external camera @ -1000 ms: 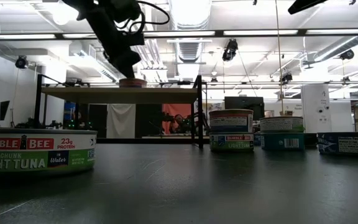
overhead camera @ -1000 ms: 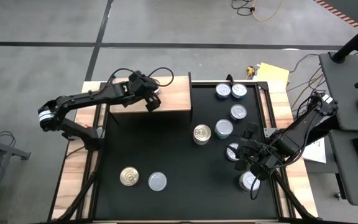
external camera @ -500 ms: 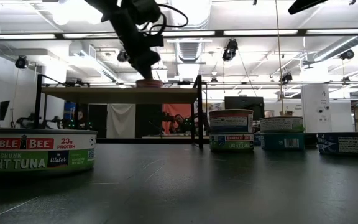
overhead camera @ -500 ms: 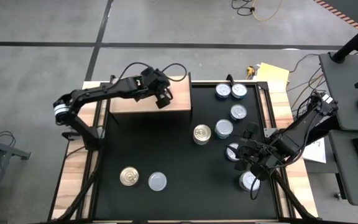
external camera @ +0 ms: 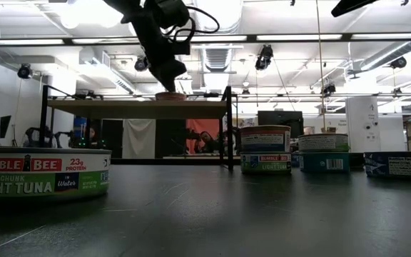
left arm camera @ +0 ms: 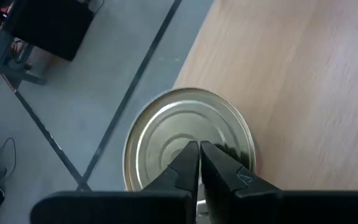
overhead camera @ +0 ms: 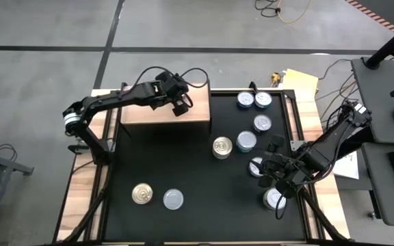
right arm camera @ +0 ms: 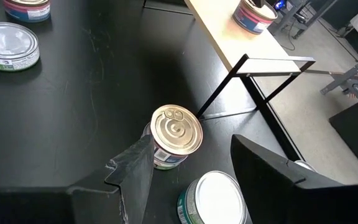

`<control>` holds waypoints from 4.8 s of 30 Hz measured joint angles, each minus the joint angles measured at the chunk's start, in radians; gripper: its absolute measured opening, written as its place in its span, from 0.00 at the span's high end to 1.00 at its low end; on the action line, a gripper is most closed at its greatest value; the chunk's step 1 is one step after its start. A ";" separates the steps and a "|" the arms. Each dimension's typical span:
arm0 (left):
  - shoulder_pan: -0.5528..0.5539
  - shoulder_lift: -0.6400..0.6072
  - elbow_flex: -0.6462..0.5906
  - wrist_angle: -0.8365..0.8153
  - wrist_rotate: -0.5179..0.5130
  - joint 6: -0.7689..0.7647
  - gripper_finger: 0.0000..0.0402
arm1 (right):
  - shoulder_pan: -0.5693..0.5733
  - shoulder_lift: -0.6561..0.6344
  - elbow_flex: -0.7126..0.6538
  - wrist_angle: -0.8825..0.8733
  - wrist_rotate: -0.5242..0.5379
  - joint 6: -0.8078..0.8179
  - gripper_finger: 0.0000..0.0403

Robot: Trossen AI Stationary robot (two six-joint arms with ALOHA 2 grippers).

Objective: Stack canned seafood by type on shelf
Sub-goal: Put the blue/pink tuna can on the shelf, then put the blue tuna can on the shelf

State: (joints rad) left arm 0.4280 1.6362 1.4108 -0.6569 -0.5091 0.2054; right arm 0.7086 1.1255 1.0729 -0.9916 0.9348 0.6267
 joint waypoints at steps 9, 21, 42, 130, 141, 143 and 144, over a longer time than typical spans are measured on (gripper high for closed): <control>-0.093 -0.129 0.024 -0.087 0.005 -0.031 1.00 | 0.000 0.000 -0.005 0.005 0.015 0.044 0.50; -0.508 -0.475 -0.435 0.545 0.207 -0.030 1.00 | -0.005 0.002 -0.077 0.043 0.246 0.203 0.50; -0.794 -0.486 -0.701 0.692 -0.103 -0.168 1.00 | -0.109 0.178 -0.178 0.609 0.145 0.185 0.50; -0.794 -0.443 -0.751 0.804 -0.041 -0.208 1.00 | -0.305 0.449 -0.062 0.421 -0.833 0.507 0.97; -0.825 -0.402 -0.751 0.907 -0.022 -0.222 1.00 | -0.305 0.370 -0.032 0.318 -0.829 0.434 0.97; -0.833 -0.368 -0.751 0.953 -0.021 -0.221 1.00 | -0.305 0.359 -0.032 0.309 -0.822 0.434 0.97; -0.837 -0.349 -0.751 0.969 -0.021 -0.223 1.00 | -0.305 0.353 -0.032 0.305 -0.819 0.433 0.97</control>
State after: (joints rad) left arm -0.4090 1.2870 0.6594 0.3120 -0.5304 -0.0172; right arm 0.4038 1.4782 1.0404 -0.6862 0.1158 1.0601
